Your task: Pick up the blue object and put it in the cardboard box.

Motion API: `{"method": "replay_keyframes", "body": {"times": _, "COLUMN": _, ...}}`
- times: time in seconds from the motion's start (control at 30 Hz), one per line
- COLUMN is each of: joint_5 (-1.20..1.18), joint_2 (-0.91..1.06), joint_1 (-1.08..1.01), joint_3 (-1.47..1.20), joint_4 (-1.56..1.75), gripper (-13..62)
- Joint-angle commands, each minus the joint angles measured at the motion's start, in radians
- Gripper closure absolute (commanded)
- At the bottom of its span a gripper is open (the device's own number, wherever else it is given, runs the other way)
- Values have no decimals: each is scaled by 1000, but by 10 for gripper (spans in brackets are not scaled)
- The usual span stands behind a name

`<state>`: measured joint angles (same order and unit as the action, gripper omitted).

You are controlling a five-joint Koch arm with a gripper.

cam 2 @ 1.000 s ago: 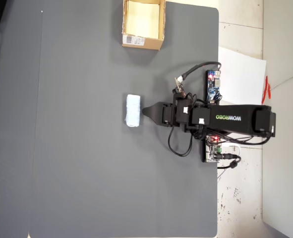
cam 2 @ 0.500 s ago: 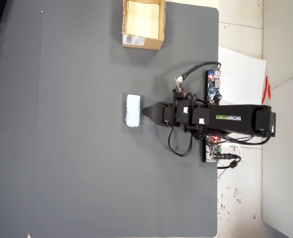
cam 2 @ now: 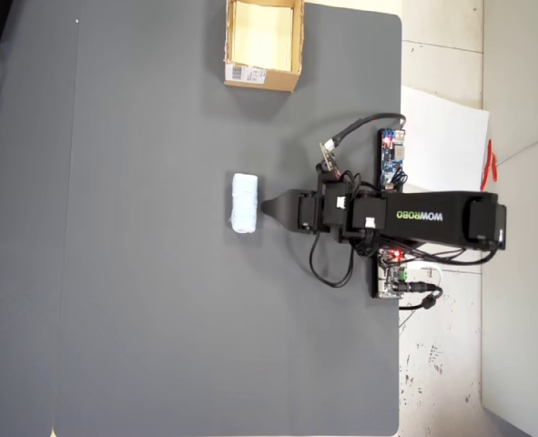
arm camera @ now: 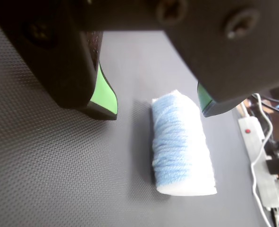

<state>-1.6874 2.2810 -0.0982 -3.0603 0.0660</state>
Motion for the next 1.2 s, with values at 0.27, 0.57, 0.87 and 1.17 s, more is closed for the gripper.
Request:
{"method": "replay_keyframes", "body": {"times": 0.27, "joint_5": -55, "joint_2": 78, "joint_1": 20, "joint_3": 206, "joint_4": -301, "gripper": 156}}
{"method": "replay_keyframes", "body": {"times": 0.57, "joint_5": -57, "joint_2": -38, "joint_1": 20, "joint_3": 523, "joint_4": -629, "gripper": 157}}
{"method": "replay_keyframes", "body": {"times": 0.87, "joint_5": -49, "joint_2": -272, "joint_1": 20, "joint_3": 736, "joint_4": -733, "gripper": 157}}
{"method": "replay_keyframes", "body": {"times": 1.17, "joint_5": -46, "joint_2": -494, "joint_1": -3, "joint_3": 888, "joint_4": -739, "gripper": 157}}
